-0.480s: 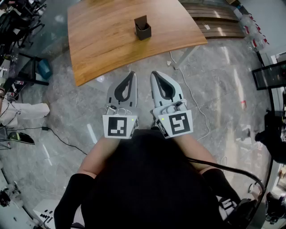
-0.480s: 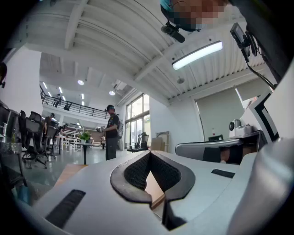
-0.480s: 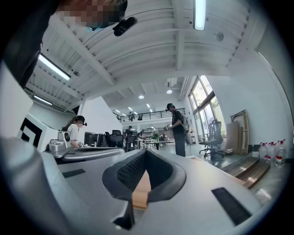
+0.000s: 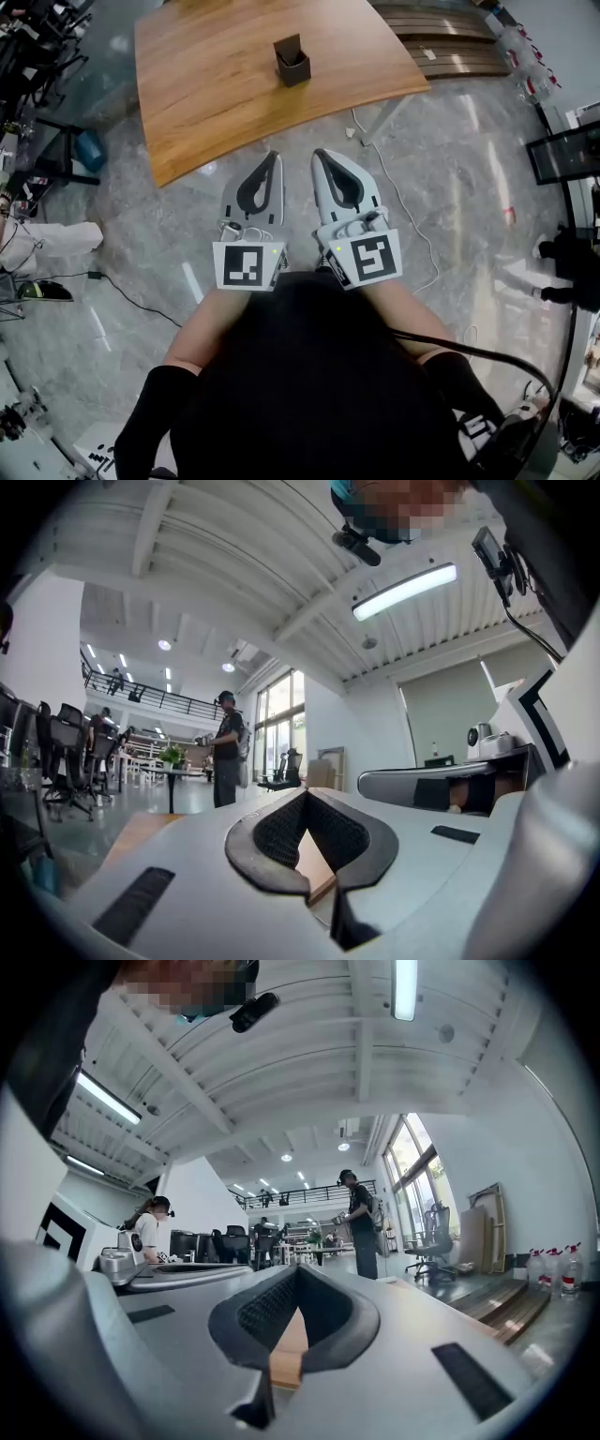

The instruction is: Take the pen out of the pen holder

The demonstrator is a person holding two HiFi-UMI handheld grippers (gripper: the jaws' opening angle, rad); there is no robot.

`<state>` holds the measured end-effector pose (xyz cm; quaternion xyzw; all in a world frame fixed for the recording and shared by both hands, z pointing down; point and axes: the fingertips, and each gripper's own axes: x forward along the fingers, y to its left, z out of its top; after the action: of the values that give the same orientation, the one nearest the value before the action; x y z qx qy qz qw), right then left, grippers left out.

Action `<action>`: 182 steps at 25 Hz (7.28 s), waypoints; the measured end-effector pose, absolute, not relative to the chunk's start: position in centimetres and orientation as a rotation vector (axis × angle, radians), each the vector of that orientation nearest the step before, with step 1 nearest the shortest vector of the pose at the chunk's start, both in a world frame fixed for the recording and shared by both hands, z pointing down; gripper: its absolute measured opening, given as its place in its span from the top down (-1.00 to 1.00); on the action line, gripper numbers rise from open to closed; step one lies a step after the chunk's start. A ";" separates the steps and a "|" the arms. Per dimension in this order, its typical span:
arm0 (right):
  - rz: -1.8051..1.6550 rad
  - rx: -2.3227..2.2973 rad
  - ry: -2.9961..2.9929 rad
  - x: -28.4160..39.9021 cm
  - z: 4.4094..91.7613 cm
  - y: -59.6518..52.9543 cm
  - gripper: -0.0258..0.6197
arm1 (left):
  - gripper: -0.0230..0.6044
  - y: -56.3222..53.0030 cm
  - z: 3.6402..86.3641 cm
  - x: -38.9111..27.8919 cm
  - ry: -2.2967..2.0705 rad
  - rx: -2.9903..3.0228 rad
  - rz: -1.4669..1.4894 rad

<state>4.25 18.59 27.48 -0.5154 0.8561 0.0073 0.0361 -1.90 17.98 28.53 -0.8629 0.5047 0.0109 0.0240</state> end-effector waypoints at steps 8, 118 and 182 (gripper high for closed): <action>0.002 -1.574 2.627 5.0 27.7 17.5 0.88 | 0.91 16.8 28.7 -1.2 1.558 -2.662 0.025; -0.130 -1.641 3.089 1.3 46.4 -23.2 0.80 | 0.91 -22.1 42.3 -5.9 1.669 -2.765 -0.279; 0.067 -1.469 2.749 3.2 31.0 -21.1 0.88 | 0.91 -21.9 33.1 -1.5 1.578 -2.761 -0.002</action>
<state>3.22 -21.12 31.05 -0.4712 0.8817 0.0214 0.0122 -1.48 -21.91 33.12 -0.8681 0.4960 -0.0008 -0.0191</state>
